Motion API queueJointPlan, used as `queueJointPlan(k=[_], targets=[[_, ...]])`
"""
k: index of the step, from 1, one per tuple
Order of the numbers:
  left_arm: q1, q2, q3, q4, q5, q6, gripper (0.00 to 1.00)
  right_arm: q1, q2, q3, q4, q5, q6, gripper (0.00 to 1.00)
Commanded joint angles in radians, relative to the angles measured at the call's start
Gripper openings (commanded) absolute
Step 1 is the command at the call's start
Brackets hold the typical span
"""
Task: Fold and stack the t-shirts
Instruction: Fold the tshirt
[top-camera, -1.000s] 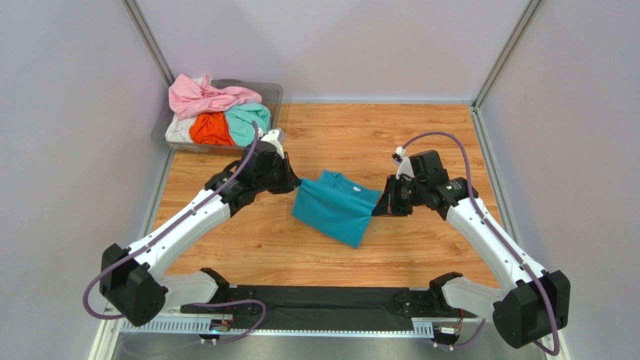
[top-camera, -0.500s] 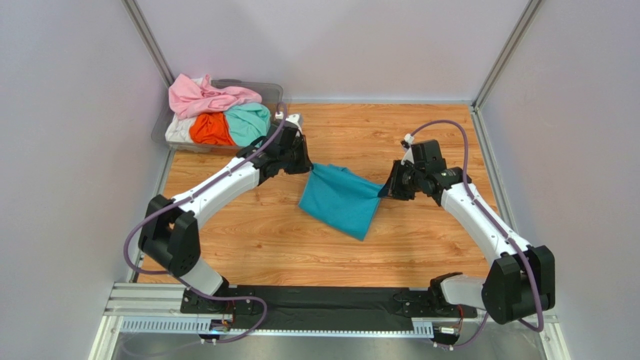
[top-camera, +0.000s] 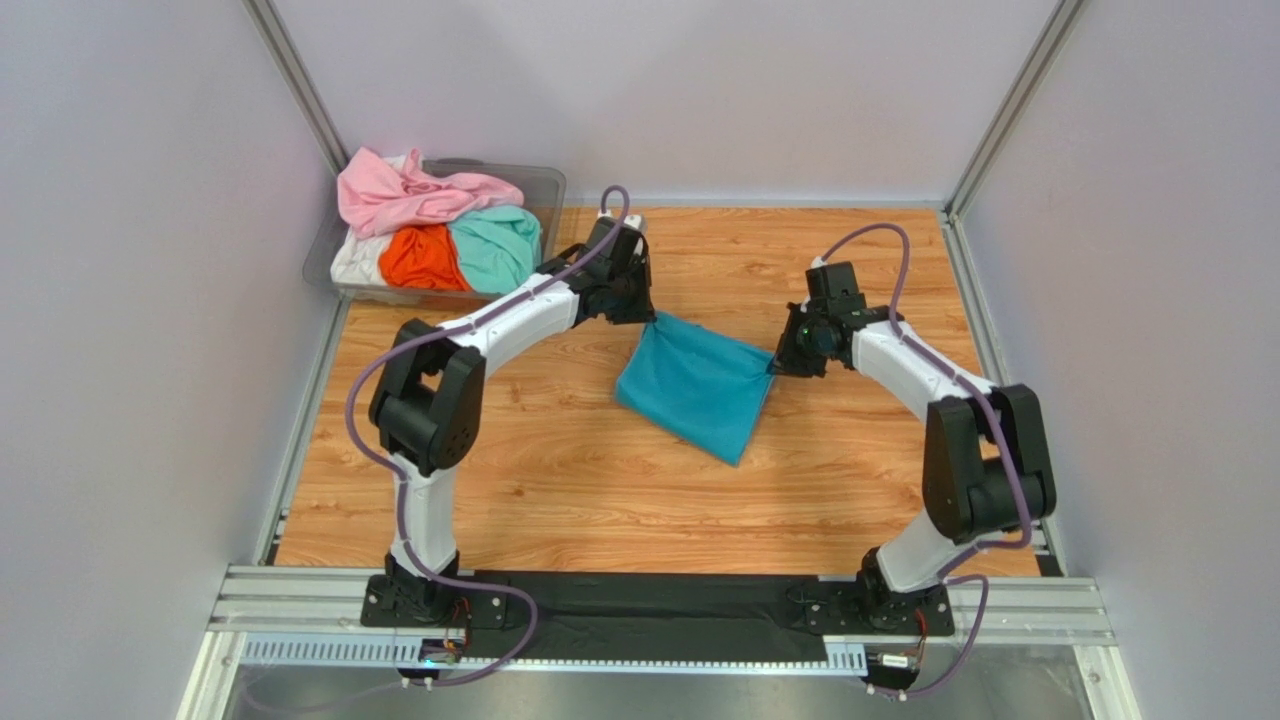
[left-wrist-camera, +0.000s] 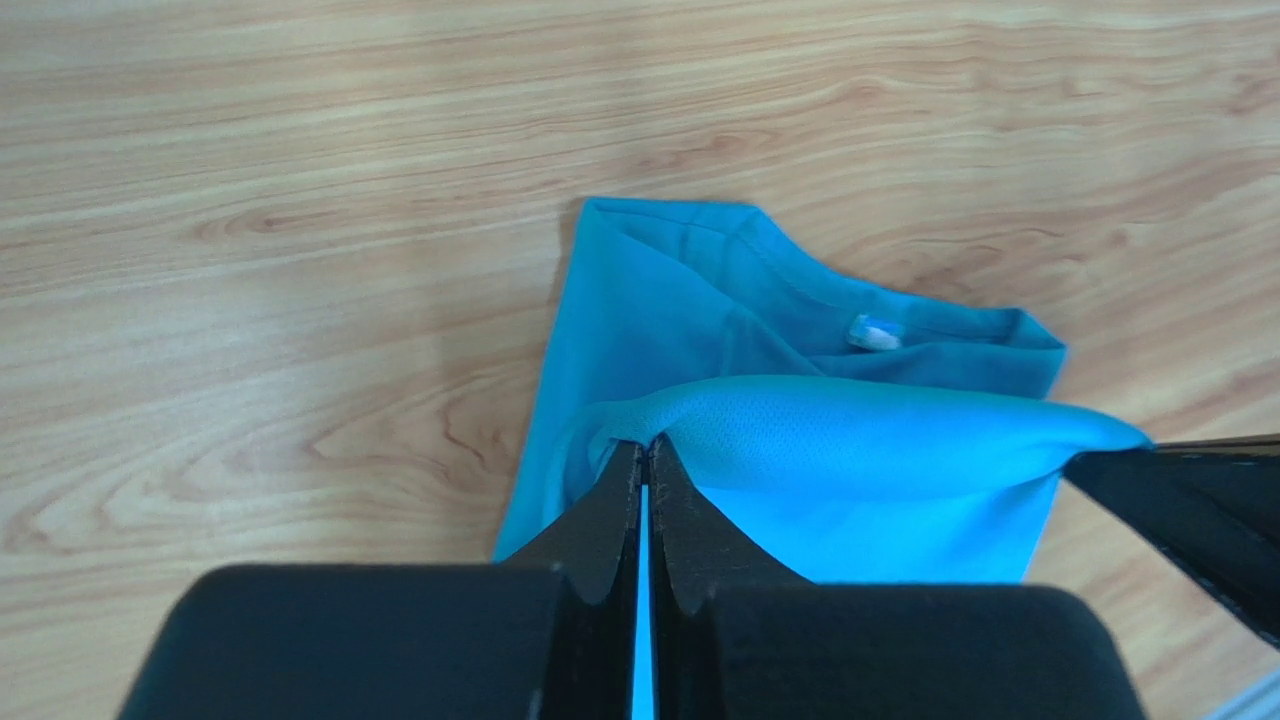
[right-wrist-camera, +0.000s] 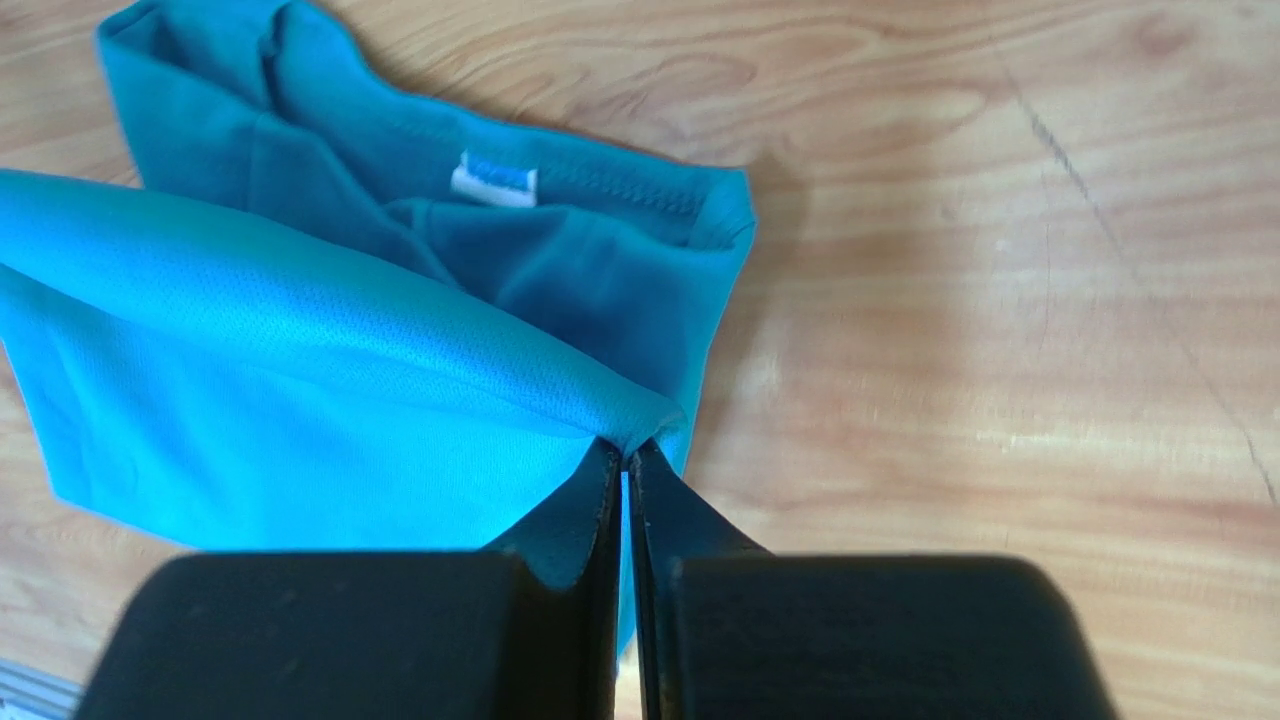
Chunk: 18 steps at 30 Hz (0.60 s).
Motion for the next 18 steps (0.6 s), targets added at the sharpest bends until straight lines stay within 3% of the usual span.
queueJointPlan(k=[1,9,10,11,12,13,14,16,17,18], targets=[[0.017,0.062,0.056,-0.013,-0.013,0.029,0.0,-0.008,0.083,0.073,0.062,0.037,-0.018,0.0],[0.024,0.168,0.133,-0.019,0.031,0.053,0.01,-0.013,0.179,0.119,0.074,0.131,-0.001,0.01],[0.026,0.165,0.134,-0.025,0.031,0.063,0.09,-0.014,0.186,0.137,0.073,0.131,-0.005,0.04],[0.026,0.161,0.134,-0.026,0.037,0.07,0.15,-0.016,0.194,0.154,0.058,0.124,-0.01,0.19],[0.026,0.153,0.134,-0.024,0.045,0.078,0.23,-0.016,0.2,0.169,0.044,0.115,-0.017,0.25],[0.026,0.136,0.134,-0.025,0.057,0.089,0.4,-0.016,0.196,0.192,0.035,0.114,-0.018,0.28],[0.026,0.125,0.136,-0.026,0.063,0.093,0.46,-0.016,0.185,0.199,0.03,0.109,-0.019,0.3],[0.026,0.093,0.14,-0.033,0.08,0.098,0.69,-0.016,0.133,0.199,0.03,0.091,-0.027,0.35],[0.026,0.079,0.139,-0.035,0.085,0.093,0.8,-0.016,0.113,0.197,0.03,0.056,-0.025,0.45],[0.026,0.056,0.139,-0.044,0.103,0.093,0.84,-0.014,0.069,0.191,0.031,0.036,-0.025,0.5]])
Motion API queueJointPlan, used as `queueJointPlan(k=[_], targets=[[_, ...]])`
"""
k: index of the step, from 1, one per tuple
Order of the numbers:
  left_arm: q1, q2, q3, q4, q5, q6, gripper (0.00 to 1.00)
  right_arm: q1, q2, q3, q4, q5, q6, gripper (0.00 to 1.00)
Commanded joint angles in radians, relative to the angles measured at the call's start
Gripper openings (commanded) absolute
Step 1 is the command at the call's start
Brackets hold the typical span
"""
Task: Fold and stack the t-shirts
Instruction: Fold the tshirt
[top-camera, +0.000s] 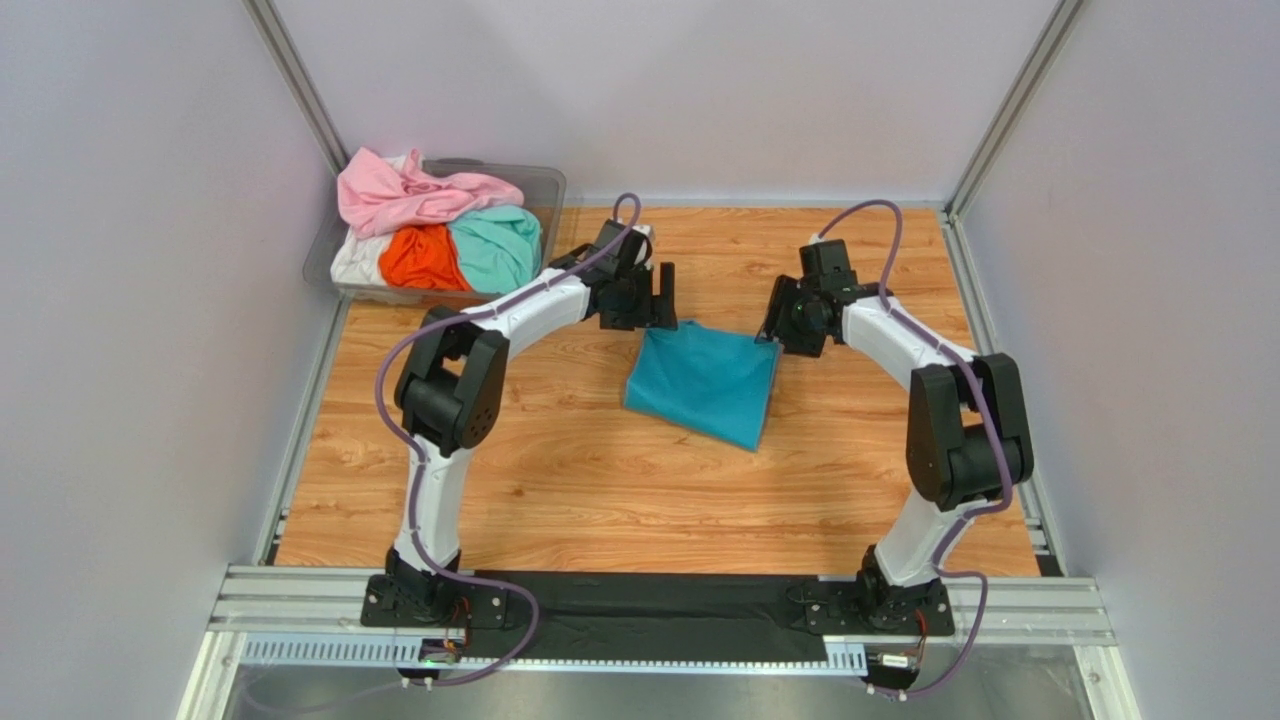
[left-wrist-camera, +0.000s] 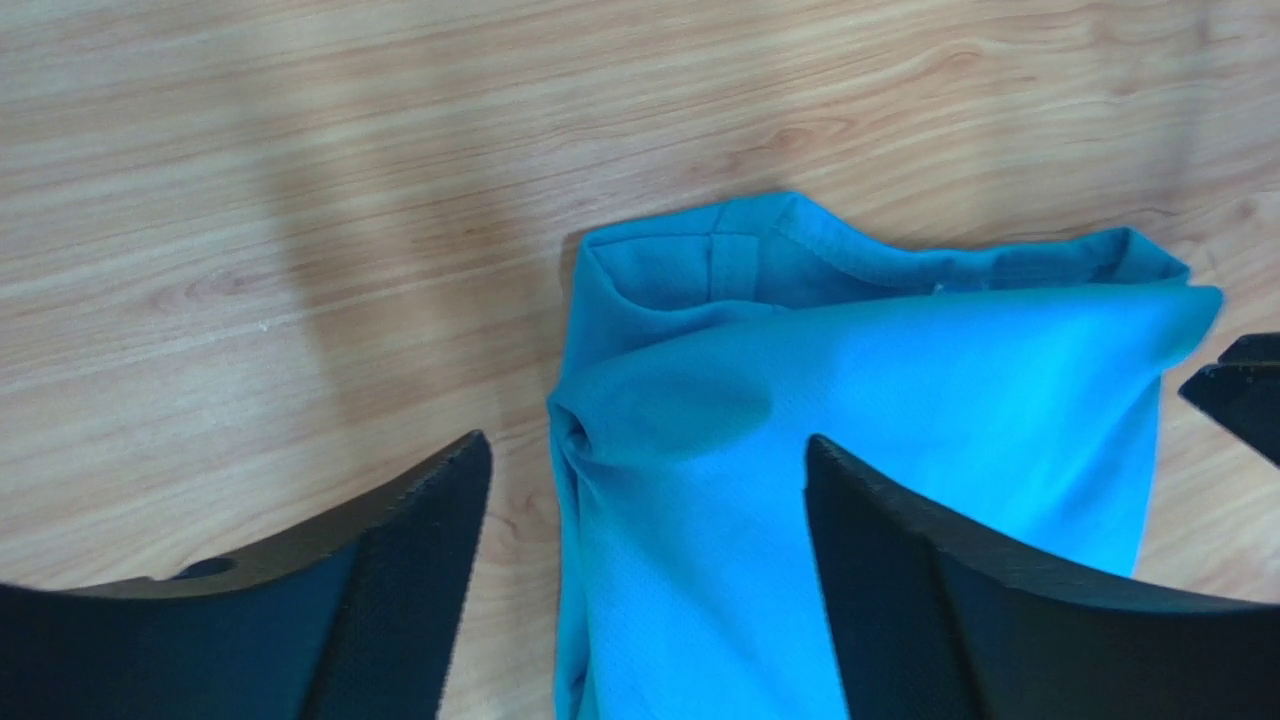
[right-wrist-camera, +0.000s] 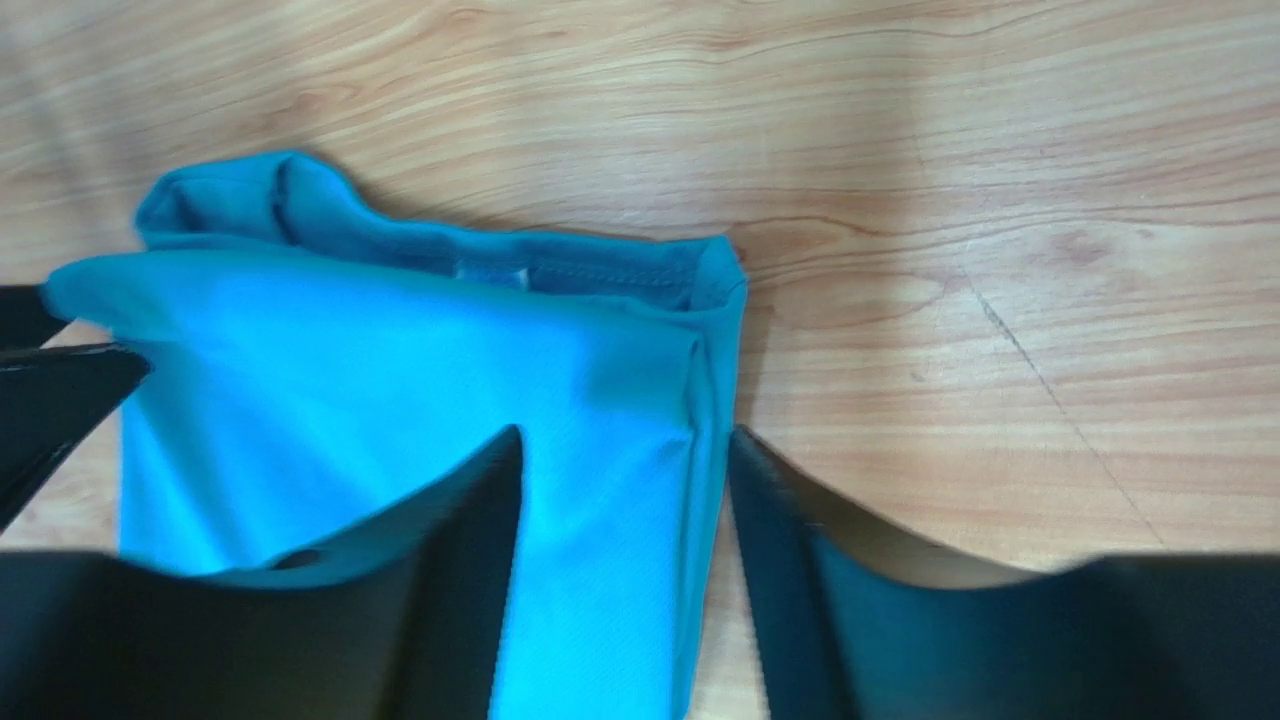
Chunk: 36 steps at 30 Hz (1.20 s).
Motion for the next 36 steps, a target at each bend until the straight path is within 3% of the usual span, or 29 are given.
queueJointPlan(k=[1,3,8,13,17,24,36], targets=[[0.003,-0.121,0.032,-0.016,0.048,0.016,0.88,-0.002,-0.126,0.025,0.007,-0.056,-0.011,0.57],[0.003,-0.167,0.018,-0.022,0.065,0.003,0.99,-0.002,-0.196,-0.003,0.005,-0.109,-0.013,1.0],[-0.011,-0.271,-0.057,-0.039,0.062,-0.013,1.0,0.001,-0.346,-0.081,0.0,-0.182,0.003,1.0],[-0.049,-0.339,-0.143,-0.016,0.169,-0.03,1.0,0.007,-0.405,-0.145,0.075,-0.3,0.039,1.0],[-0.061,-0.339,-0.226,0.09,0.321,-0.074,1.0,0.013,-0.35,-0.142,0.094,-0.343,0.052,1.0],[-0.064,-0.303,-0.369,0.168,0.378,-0.065,1.0,0.013,-0.155,-0.061,0.128,-0.36,0.043,1.0],[-0.064,-0.23,-0.482,0.184,0.309,-0.067,1.0,0.012,0.103,0.046,0.123,-0.254,0.02,1.0]])
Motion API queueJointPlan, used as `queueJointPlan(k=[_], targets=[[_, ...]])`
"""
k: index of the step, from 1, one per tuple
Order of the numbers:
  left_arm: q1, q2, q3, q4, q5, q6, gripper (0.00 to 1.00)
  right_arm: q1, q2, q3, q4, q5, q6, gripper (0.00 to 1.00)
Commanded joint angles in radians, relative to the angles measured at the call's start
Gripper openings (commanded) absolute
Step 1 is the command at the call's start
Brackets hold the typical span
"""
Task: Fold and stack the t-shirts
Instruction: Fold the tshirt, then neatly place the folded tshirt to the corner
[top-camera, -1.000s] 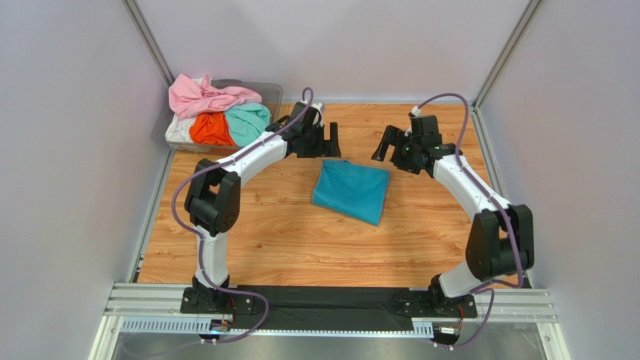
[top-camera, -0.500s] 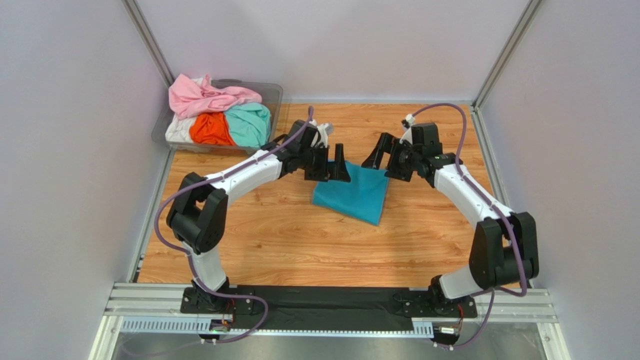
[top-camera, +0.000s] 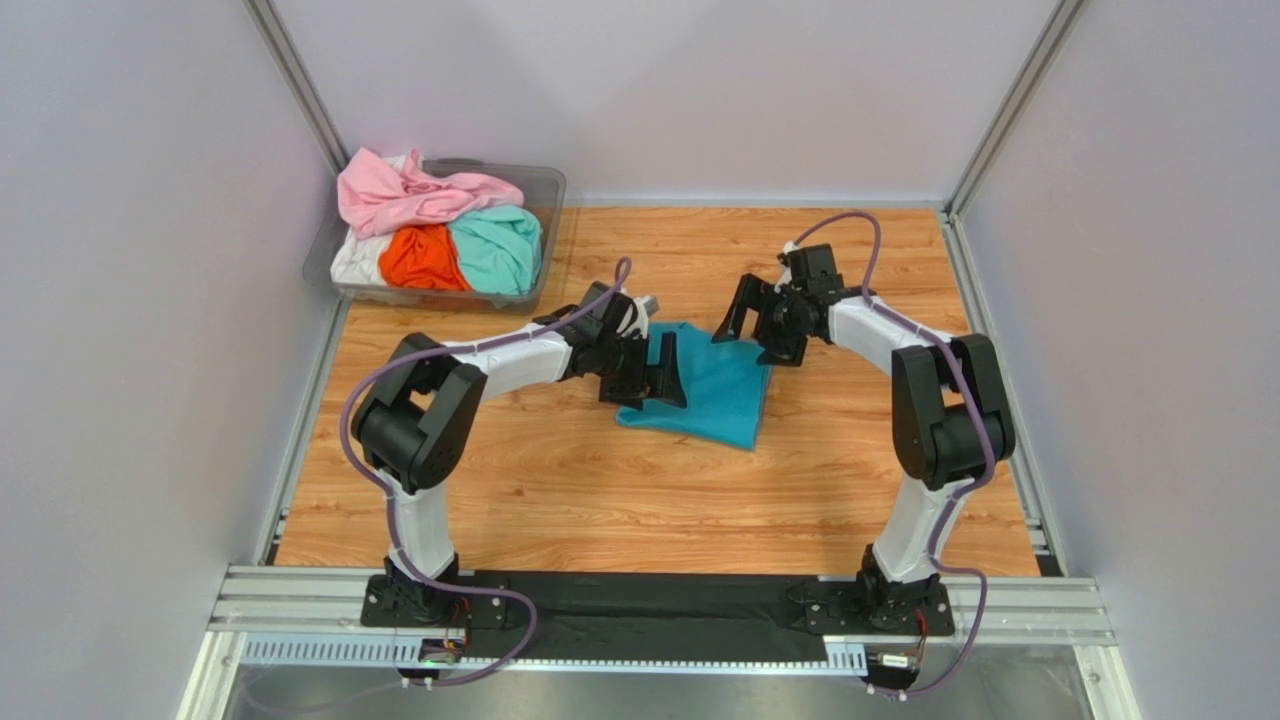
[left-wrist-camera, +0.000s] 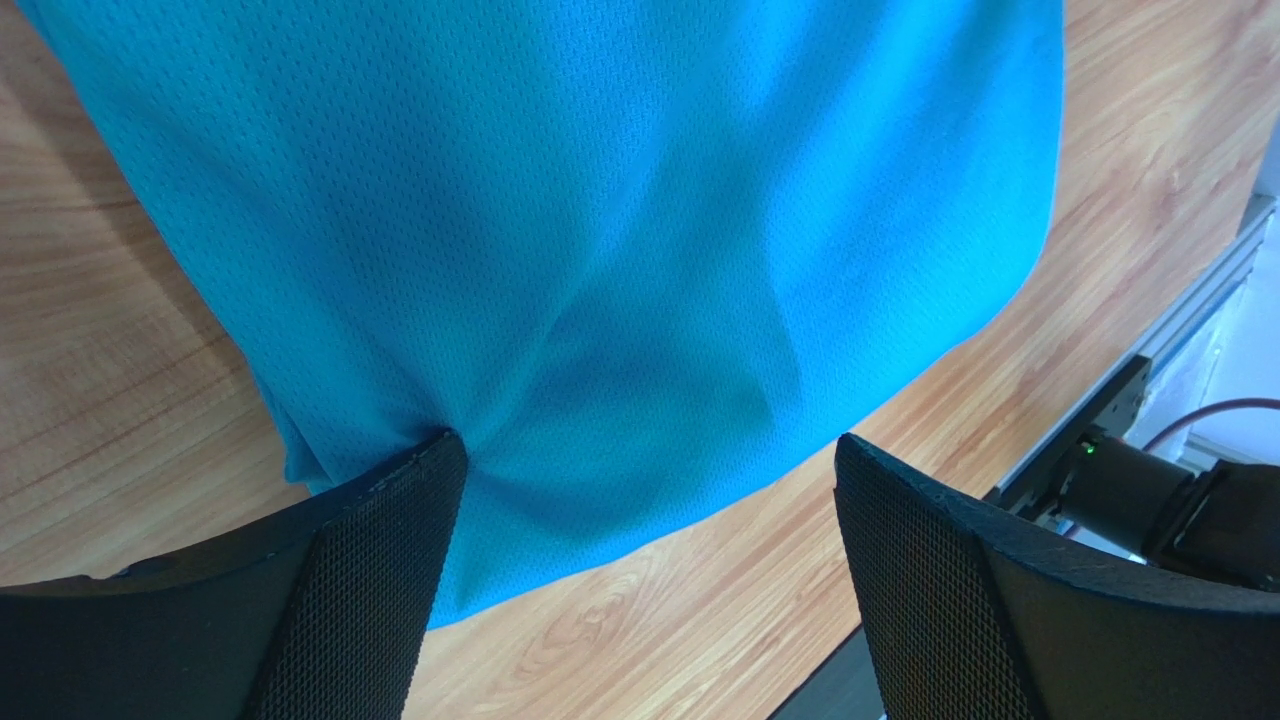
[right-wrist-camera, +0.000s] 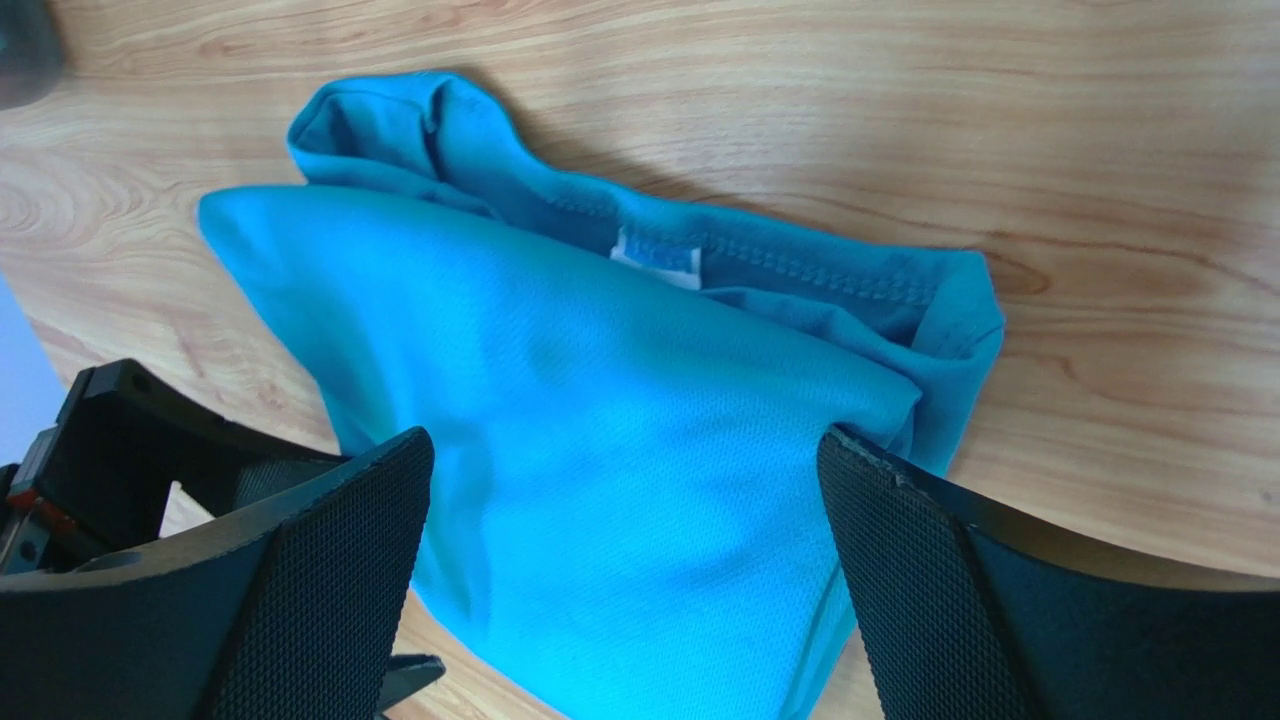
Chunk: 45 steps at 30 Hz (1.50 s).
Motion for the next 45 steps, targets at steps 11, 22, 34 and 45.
queueJointPlan(k=[11,22,34,45], targets=[[0.001,-0.106,0.027,-0.023,-0.029,-0.007,0.99,0.001,0.022,0.135,-0.093,0.036,-0.085,1.0],[-0.001,-0.596,-0.08,-0.186,-0.386,0.041,1.0,0.004,-0.487,-0.078,-0.155,0.005,-0.113,1.0],[0.001,-0.982,-0.253,-0.448,-0.696,-0.066,1.0,0.004,-0.688,-0.324,-0.177,0.08,-0.078,1.0],[0.001,-1.149,-0.398,-0.525,-0.75,-0.143,1.0,0.024,-0.356,-0.259,-0.086,0.157,-0.065,0.96]])
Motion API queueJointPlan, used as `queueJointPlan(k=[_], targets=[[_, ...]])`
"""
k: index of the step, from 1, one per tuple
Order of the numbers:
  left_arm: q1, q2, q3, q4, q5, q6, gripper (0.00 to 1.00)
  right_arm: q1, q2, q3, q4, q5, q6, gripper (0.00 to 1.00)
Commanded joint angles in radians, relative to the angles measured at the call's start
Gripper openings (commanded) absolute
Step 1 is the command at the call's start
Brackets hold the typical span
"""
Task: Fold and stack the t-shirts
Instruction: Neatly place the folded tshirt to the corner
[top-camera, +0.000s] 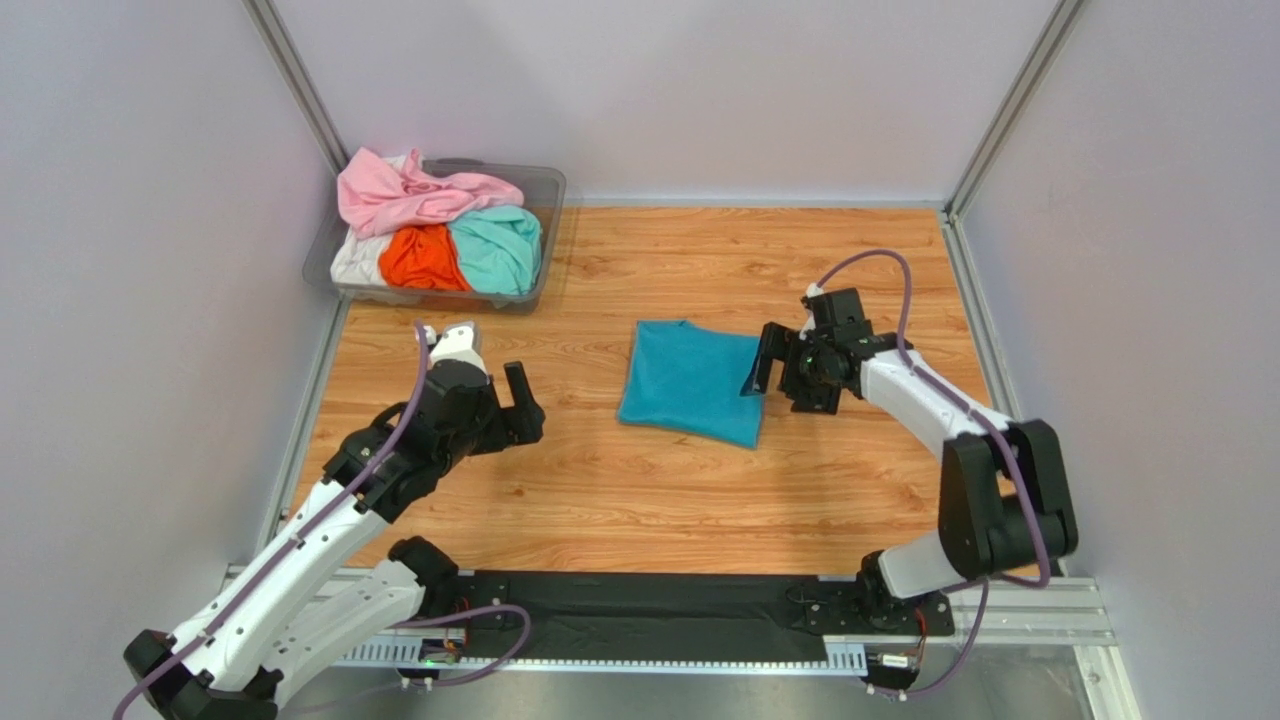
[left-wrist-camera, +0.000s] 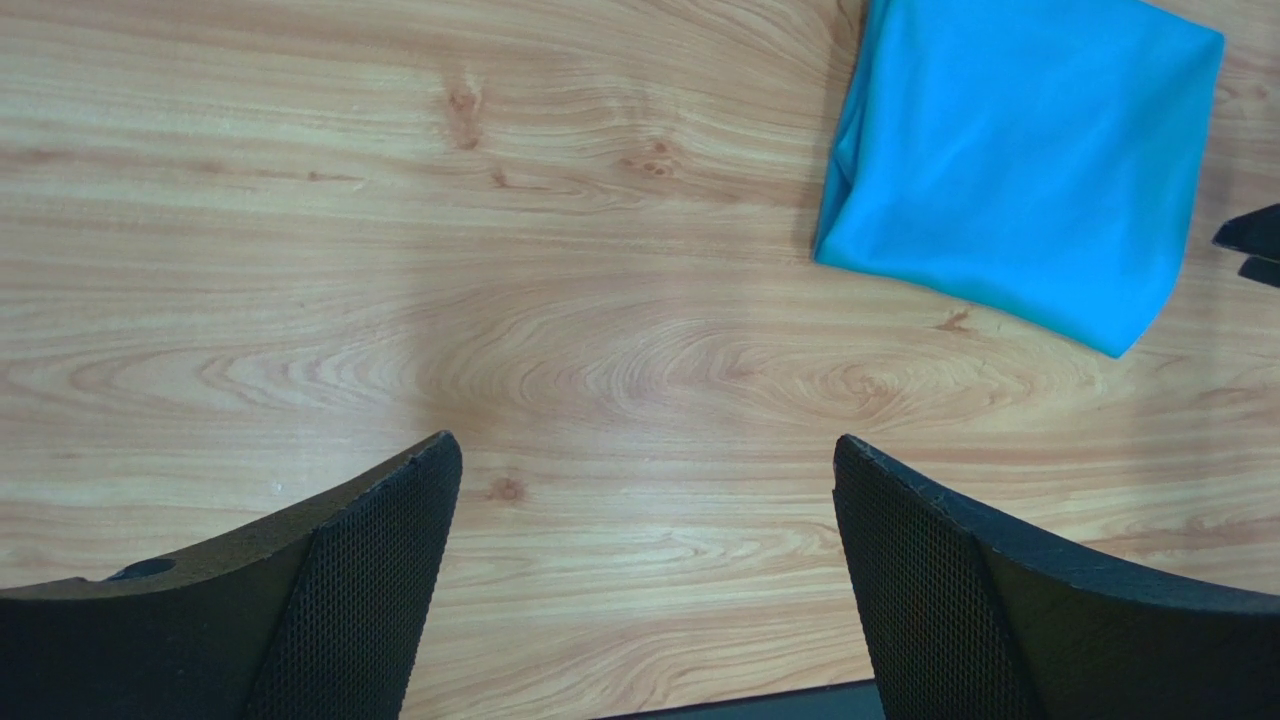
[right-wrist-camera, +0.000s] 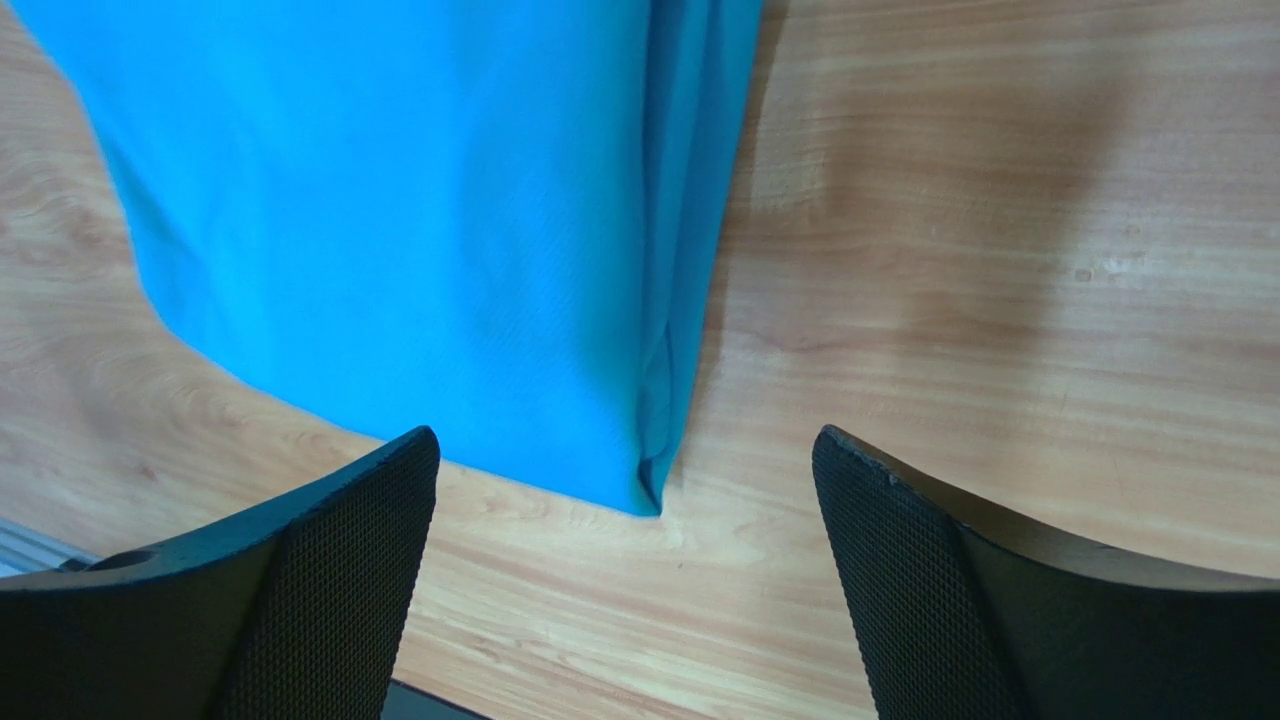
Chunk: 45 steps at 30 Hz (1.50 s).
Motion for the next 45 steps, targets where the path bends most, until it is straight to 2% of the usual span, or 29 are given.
queueJointPlan(k=[1,4,6,11,15,16,21,24,31,33,34,45], targets=[[0.001,-0.025,-0.017,-0.022,-0.031,-0.036,1.0,0.012,0.113,0.082,0.06,0.045,0.004,0.95],[0.001,-0.036,-0.021,-0.018,-0.022,-0.042,1.0,0.014,0.188,0.116,0.072,0.07,0.008,0.88],[0.001,-0.039,-0.022,-0.008,-0.016,-0.057,1.0,0.017,0.251,0.147,0.083,0.096,0.008,0.8],[0.001,-0.045,-0.03,-0.014,-0.002,-0.06,1.0,0.027,0.365,0.205,0.103,0.11,0.015,0.5],[0.001,-0.058,-0.037,-0.016,-0.017,-0.068,1.0,0.031,0.431,0.245,0.104,0.105,0.015,0.36],[0.001,-0.059,-0.037,-0.015,-0.019,-0.072,1.0,0.032,0.445,0.254,0.103,0.117,0.012,0.29],[0.001,-0.074,-0.033,-0.018,-0.017,-0.06,1.0,0.027,0.505,0.387,0.051,0.241,-0.044,0.14],[0.001,-0.094,-0.039,-0.022,-0.004,-0.063,1.0,0.015,0.531,0.475,-0.023,0.341,-0.104,0.0],[0.001,-0.169,-0.06,-0.033,-0.02,-0.048,1.0,-0.081,0.638,0.759,-0.167,0.458,-0.244,0.0],[0.001,-0.186,-0.07,-0.019,-0.017,-0.046,1.0,-0.126,0.71,0.898,-0.216,0.487,-0.262,0.0],[0.001,-0.189,-0.074,-0.019,-0.019,-0.045,1.0,-0.138,0.71,0.899,-0.23,0.49,-0.272,0.0],[0.001,-0.183,-0.067,0.038,-0.198,-0.036,1.0,-0.328,1.0,1.374,-0.346,0.576,-0.403,0.0]])
